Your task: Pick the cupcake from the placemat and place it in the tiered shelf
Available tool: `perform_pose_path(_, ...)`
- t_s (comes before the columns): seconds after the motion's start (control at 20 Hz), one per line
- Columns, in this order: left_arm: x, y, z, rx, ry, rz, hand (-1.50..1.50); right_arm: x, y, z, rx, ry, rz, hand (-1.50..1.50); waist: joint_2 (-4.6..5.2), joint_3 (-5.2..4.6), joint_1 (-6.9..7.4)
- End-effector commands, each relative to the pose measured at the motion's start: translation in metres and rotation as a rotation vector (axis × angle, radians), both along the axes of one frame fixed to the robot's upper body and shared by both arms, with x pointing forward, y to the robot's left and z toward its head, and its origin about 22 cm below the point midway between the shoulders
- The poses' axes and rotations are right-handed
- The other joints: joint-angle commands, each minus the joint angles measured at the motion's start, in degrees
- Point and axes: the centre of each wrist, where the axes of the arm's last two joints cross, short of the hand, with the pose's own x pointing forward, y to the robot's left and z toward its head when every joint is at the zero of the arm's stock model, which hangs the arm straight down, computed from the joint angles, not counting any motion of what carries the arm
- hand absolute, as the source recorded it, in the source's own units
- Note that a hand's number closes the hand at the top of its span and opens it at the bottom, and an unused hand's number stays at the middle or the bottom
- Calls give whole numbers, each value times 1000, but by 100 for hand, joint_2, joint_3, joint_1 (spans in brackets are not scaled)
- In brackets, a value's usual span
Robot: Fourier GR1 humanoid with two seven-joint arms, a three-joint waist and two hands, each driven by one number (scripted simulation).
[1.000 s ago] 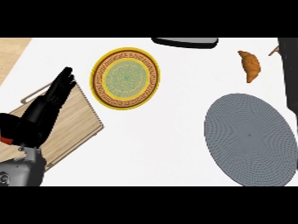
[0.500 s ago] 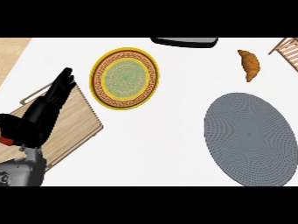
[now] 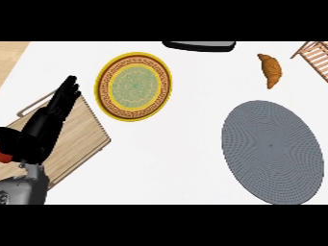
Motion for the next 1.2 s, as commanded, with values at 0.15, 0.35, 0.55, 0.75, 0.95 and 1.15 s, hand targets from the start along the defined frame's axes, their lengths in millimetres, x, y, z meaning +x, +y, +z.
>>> perform_pose_path(0.15, 6, 4, 5, 0, -9, -8, 0, 5, -9, 1, -96, 215, -152, 150, 2, 20, 66)
perform_pose_path(0.35, 2, -5, -2, 10, 0, -12, 0, 2, -14, 42, -170, 241, -86, 150, -47, 24, 9)
perform_pose_path(0.55, 4, -3, 3, -13, 8, -14, 0, 0, -23, 43, -125, 139, 30, 150, -24, 39, 26)
perform_pose_path(0.75, -3, -10, 5, -25, -3, -14, 0, 1, -28, 28, -51, 237, 46, 150, -23, 39, 66)
perform_pose_path(0.95, -1, -5, -1, -13, 16, -8, 0, -1, -36, 23, 46, 389, 138, 150, -31, 38, 2)
perform_pose_path(1.15, -1, 4, 7, -10, 16, -5, 0, -4, -46, 7, 125, 451, 181, 150, -47, 41, -23)
